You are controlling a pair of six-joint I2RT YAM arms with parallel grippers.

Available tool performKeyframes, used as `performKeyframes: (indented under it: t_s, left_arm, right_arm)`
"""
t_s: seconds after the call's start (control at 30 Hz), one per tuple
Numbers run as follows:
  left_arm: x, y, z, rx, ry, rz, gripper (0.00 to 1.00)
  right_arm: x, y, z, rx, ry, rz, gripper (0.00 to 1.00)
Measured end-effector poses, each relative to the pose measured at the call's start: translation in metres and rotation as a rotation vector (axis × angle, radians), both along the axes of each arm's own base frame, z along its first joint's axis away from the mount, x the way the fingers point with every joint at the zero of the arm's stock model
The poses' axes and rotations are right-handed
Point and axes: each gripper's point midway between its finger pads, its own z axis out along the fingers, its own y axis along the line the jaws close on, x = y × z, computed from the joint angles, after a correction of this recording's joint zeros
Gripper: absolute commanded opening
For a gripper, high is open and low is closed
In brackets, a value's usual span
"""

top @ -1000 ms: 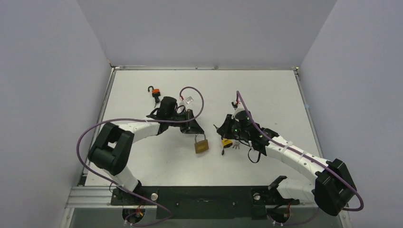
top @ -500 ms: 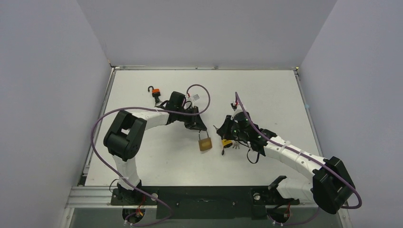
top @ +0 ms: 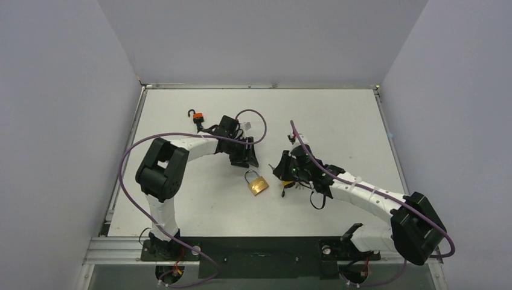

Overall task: Lock with the key
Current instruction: Place the lock at the center of the board, then place the key at the center of the board.

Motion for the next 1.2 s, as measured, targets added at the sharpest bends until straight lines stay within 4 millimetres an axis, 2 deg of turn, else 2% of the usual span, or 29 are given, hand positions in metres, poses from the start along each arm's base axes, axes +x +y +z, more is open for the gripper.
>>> performKeyframes:
  t_s: [0.17,0.33,0.47,0.57,0.63,0.73,0.87,1.03,1.2]
  left_arm:
    - [0.012,0.010,0.009,0.070,-0.058,0.034,0.51]
    - [0.031,0.030,0.046,0.132,-0.173,0.127,0.51]
    - [0.056,0.066,0.090,0.135,-0.272,0.283,0.51]
    - [0.070,0.095,0.113,0.124,-0.315,0.395,0.51]
    - [0.074,0.113,0.121,0.125,-0.326,0.457,0.52]
    - [0.073,0.126,0.122,0.134,-0.328,0.495,0.52]
    - [0.069,0.135,0.114,0.144,-0.301,0.526,0.52]
    - [0.076,0.157,0.111,0.161,-0.291,0.614,0.52]
    - [0.085,0.170,0.113,0.162,-0.294,0.680,0.52]
  right_arm:
    - [-0.006,0.009,-0.014,-0.039,0.028,0.029,0.00]
    - [-0.006,0.030,-0.012,-0.064,0.017,0.070,0.00]
    - [0.000,0.052,-0.006,-0.086,-0.014,0.098,0.00]
    - [0.004,0.065,-0.009,-0.107,-0.023,0.106,0.00]
    - [0.005,0.069,-0.015,-0.129,-0.020,0.107,0.00]
    - [0.007,0.073,-0.029,-0.166,-0.004,0.105,0.01]
    - [0.008,0.076,-0.042,-0.200,0.014,0.105,0.12]
    - [0.010,0.080,-0.039,-0.198,0.005,0.100,0.23]
    - [0.013,0.083,-0.034,-0.186,-0.005,0.099,0.32]
